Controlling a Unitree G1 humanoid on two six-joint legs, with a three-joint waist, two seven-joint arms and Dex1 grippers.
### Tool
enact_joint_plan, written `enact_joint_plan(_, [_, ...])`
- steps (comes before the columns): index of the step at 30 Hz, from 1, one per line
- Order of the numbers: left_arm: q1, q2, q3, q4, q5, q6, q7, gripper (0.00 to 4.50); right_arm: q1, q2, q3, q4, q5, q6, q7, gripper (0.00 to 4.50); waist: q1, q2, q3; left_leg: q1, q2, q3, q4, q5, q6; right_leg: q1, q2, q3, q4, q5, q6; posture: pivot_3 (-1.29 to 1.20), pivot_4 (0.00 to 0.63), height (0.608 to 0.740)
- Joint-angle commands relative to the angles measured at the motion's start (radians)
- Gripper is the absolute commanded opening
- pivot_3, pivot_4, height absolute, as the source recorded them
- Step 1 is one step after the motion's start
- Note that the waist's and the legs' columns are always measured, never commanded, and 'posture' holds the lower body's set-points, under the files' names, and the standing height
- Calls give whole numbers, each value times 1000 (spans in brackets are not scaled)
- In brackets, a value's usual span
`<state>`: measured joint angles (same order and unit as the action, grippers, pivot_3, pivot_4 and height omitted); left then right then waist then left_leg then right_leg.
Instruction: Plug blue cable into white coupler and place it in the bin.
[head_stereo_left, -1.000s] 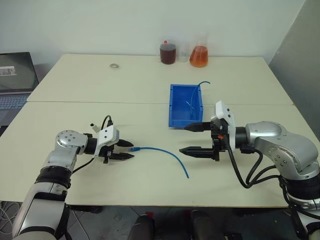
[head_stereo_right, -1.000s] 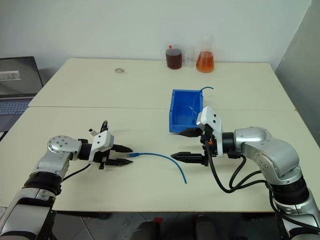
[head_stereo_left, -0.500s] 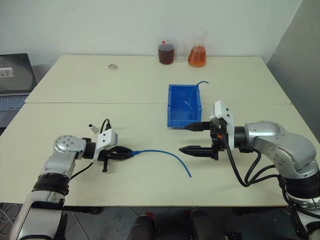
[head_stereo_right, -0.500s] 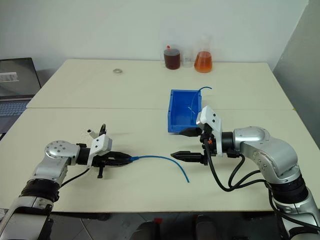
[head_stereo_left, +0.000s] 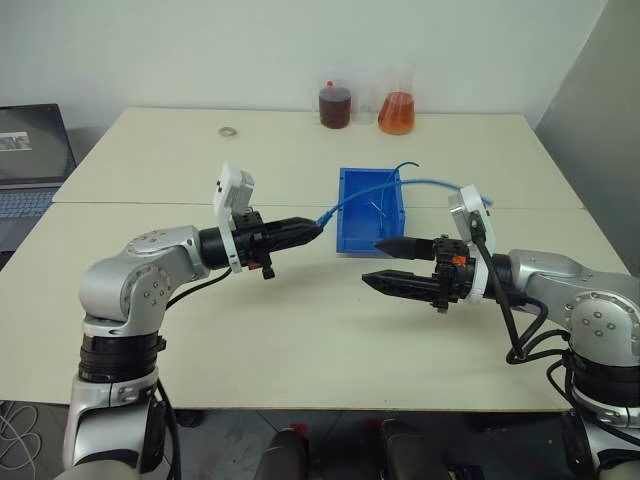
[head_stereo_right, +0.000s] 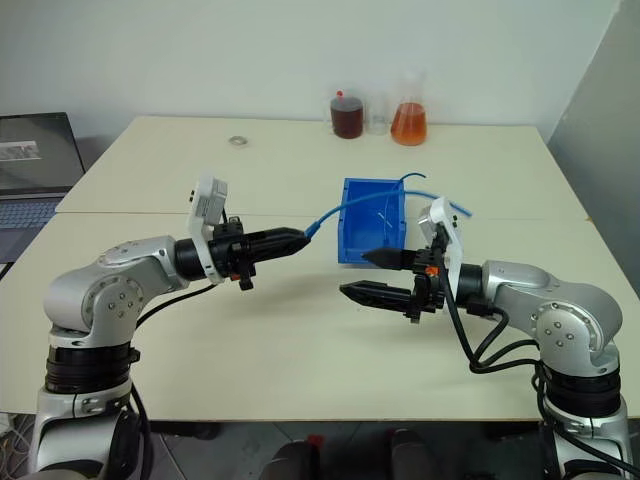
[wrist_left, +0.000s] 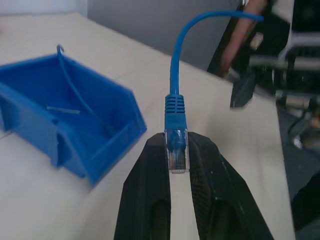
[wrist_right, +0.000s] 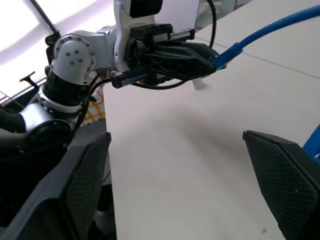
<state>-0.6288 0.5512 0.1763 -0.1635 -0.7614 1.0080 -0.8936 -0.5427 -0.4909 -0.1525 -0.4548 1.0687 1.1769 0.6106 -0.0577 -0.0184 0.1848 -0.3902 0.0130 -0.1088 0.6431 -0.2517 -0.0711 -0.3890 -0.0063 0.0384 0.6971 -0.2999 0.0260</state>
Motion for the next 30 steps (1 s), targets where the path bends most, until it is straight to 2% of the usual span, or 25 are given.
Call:
enact_joint_plan(1, [-72, -15, 77, -46, -156, 119, 68, 226, -47, 52, -74, 57, 139, 18, -110, 4500, -1, 0, 0, 0, 0, 0, 0, 0, 0, 0, 0, 0, 0, 0, 0, 0, 150, 740])
enact_joint_plan(4, [-101, -10, 105, -15, -268, 201, 66, 226, -101, 83, -118, 173, 212, 8, -166, 4500, -1, 0, 0, 1, 0, 1, 0, 0, 0, 0, 1, 1, 1, 0, 0, 0, 150, 740])
enact_joint_plan(8, [-122, 18, 95, 25, -333, 262, 45, 226, -155, 98, -134, 245, 322, 13, -220, 4500, 0, 0, 0, 0, 0, 1, 0, 0, 0, 0, 1, 1, 1, 0, 0, 0, 150, 740])
enact_joint_plan(14, [-135, 4, 65, 38, -353, 262, 56, 226, -180, 77, -80, 255, 324, 17, -182, 4500, 1, 0, 0, 0, 0, 1, 0, 0, 0, 0, 0, 1, 0, 0, 0, 0, 150, 740])
enact_joint_plan(24, [-120, -17, 52, 20, -361, 248, 69, 226, -203, 82, 4, 284, 238, -27, -101, 4500, 1, 0, 0, 0, 0, 1, 0, 0, 0, -1, 0, 1, 0, 0, 0, 0, 150, 740])
enact_joint_plan(27, [-114, -20, 57, 8, -371, 251, 79, 226, -216, 88, 14, 305, 214, -40, -85, 4020, 1, 0, 0, 0, 0, 1, 0, 0, 0, -1, 0, 1, -1, 0, 0, 0, 150, 740])
enact_joint_plan(30, [-110, -23, 59, -2, -381, 253, 89, 226, -228, 89, 16, 321, 197, -45, -68, 3310, 1, 0, 0, -1, 0, 1, 0, 0, 0, -1, 0, 1, -1, 0, 0, 0, 150, 740])
